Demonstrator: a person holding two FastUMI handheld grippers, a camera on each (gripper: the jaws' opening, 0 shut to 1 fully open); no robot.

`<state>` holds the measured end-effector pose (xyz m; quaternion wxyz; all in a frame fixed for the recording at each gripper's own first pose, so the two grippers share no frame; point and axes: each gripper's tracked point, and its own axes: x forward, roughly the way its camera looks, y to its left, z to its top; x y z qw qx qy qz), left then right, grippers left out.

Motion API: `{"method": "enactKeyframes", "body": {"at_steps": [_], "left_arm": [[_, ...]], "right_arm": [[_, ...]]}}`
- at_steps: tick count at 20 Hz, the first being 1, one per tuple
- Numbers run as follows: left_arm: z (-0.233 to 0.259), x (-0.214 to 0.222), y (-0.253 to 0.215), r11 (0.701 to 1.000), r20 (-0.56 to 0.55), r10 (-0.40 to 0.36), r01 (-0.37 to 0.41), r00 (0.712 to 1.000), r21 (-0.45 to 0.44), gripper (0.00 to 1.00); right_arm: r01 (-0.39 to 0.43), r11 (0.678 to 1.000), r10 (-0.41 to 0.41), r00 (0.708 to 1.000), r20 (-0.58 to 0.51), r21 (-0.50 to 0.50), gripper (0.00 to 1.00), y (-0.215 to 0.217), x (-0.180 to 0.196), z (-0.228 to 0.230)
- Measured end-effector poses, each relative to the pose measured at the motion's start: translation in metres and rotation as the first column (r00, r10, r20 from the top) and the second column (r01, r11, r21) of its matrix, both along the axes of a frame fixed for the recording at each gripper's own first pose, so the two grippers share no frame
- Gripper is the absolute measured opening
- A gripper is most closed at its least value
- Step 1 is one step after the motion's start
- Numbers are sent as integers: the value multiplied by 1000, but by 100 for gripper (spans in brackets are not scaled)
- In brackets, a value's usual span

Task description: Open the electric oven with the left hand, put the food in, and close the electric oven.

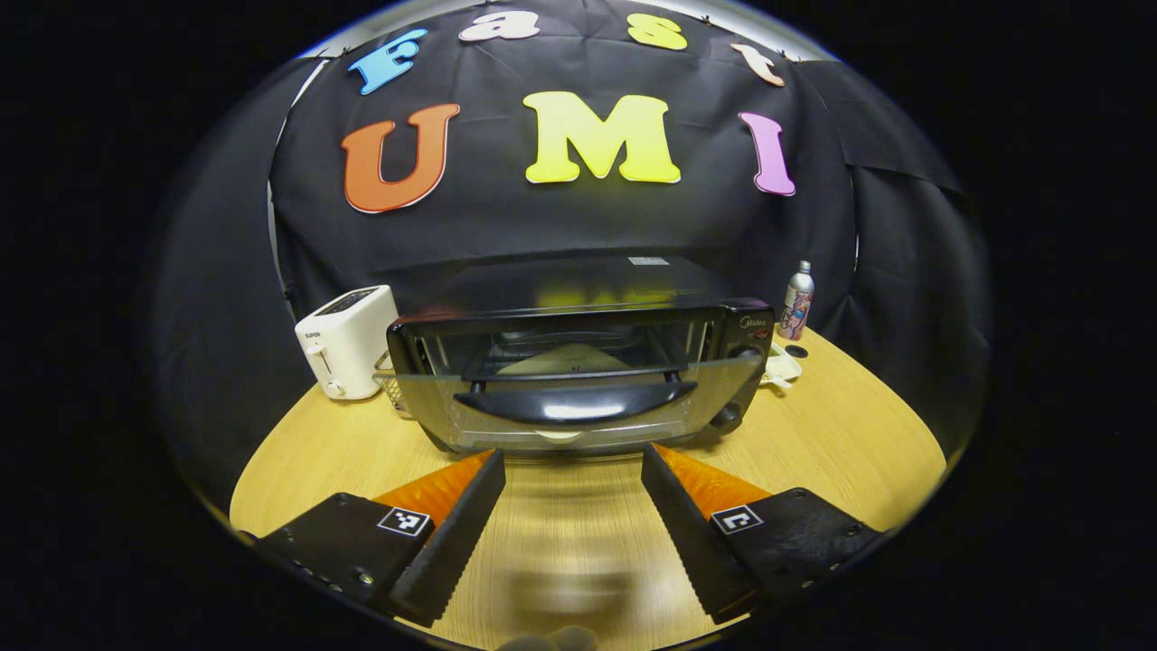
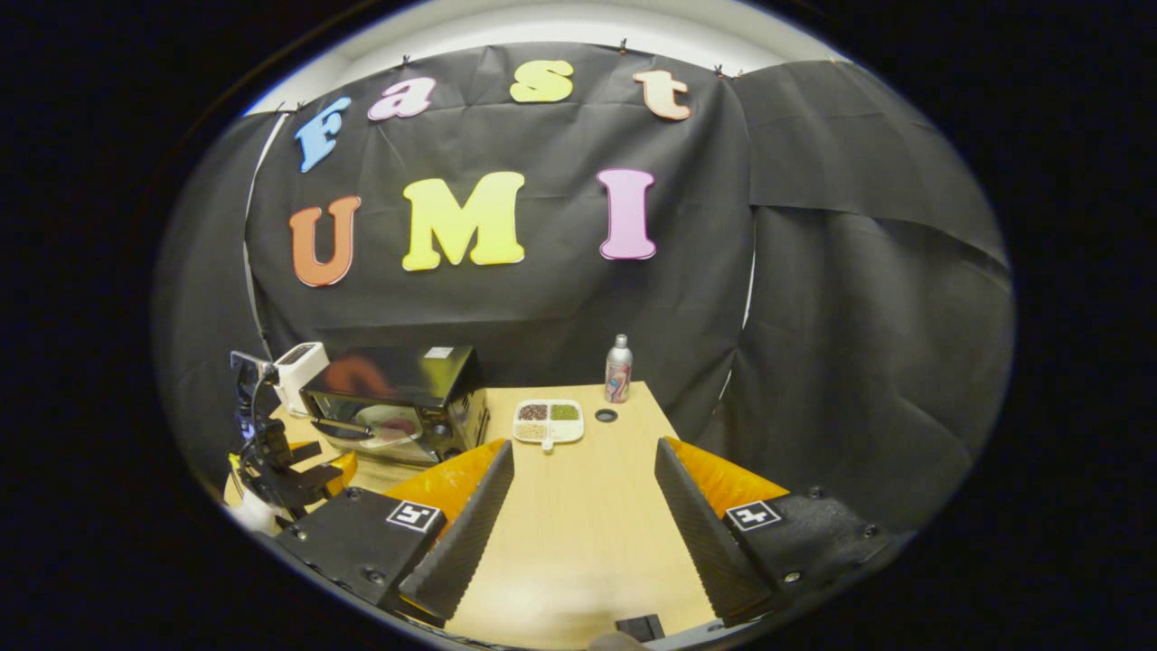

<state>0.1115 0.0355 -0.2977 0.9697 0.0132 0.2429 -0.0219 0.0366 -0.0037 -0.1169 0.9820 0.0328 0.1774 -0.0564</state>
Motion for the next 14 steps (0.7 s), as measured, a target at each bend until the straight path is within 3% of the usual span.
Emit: {"method": "enactKeyframes", "body": {"at_steps": [7,14], "left_arm": [[12,-15,-9,1000,8,-16,16,1000,-6,97],[113,-38,-3,1000,173,-25,28,985,-15,96]], "right_arm": [[-12,1000,12,1000,17,-12,100,3,1,10],[-52,998,54,995,87,-30,100,29,-2,36]]}}
